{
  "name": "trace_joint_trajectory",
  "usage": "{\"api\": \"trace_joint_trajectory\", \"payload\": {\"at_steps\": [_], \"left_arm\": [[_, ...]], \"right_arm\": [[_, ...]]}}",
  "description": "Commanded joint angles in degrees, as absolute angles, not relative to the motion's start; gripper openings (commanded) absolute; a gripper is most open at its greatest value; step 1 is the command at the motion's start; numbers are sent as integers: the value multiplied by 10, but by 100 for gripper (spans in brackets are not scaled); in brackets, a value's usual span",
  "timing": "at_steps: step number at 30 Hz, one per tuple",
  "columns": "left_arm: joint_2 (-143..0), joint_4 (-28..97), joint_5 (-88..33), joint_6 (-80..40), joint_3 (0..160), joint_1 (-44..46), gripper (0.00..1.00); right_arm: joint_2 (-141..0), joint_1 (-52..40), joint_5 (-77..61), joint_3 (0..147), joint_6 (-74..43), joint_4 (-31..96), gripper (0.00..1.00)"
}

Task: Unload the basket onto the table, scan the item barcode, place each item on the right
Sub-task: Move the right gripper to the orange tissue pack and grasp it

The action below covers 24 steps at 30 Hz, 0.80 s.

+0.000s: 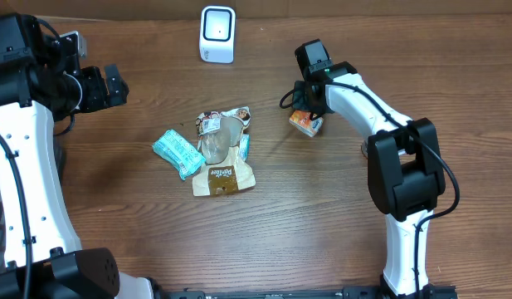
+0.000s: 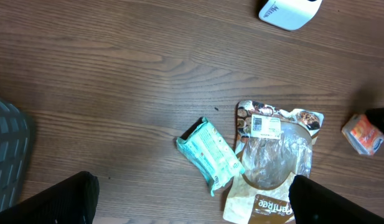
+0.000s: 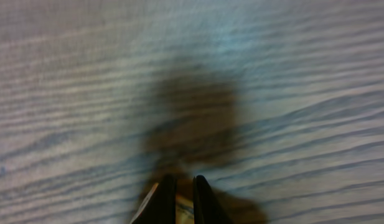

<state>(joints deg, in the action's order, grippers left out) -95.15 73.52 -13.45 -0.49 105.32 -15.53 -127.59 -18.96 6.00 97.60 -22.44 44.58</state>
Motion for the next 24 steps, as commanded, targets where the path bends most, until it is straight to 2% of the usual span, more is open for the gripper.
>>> {"api": "trace_joint_trajectory", "payload": {"at_steps": [1,7,9,15,20,24], "left_arm": [[-953,735,-135,-14,1066,-157,100],[-953,735,-135,-14,1066,-157,100],[-953,735,-135,-14,1066,-157,100],[-953,735,-135,-14,1066,-157,100],[-953,735,-135,-14,1066,-157,100],[-953,735,-135,-14,1066,-157,100]], "right_arm": [[-1274,-195,14,983,-222,451,8],[-1273,-199,-155,984,-105,462,8],[-1273,-199,-204,988,-69,500,8],[-1271,-203,-185,989,-33,626,9],[-1237,-192,-178,1017,-36,662,9],[-1190,-185,-163,1068,-63,694,15]]}}
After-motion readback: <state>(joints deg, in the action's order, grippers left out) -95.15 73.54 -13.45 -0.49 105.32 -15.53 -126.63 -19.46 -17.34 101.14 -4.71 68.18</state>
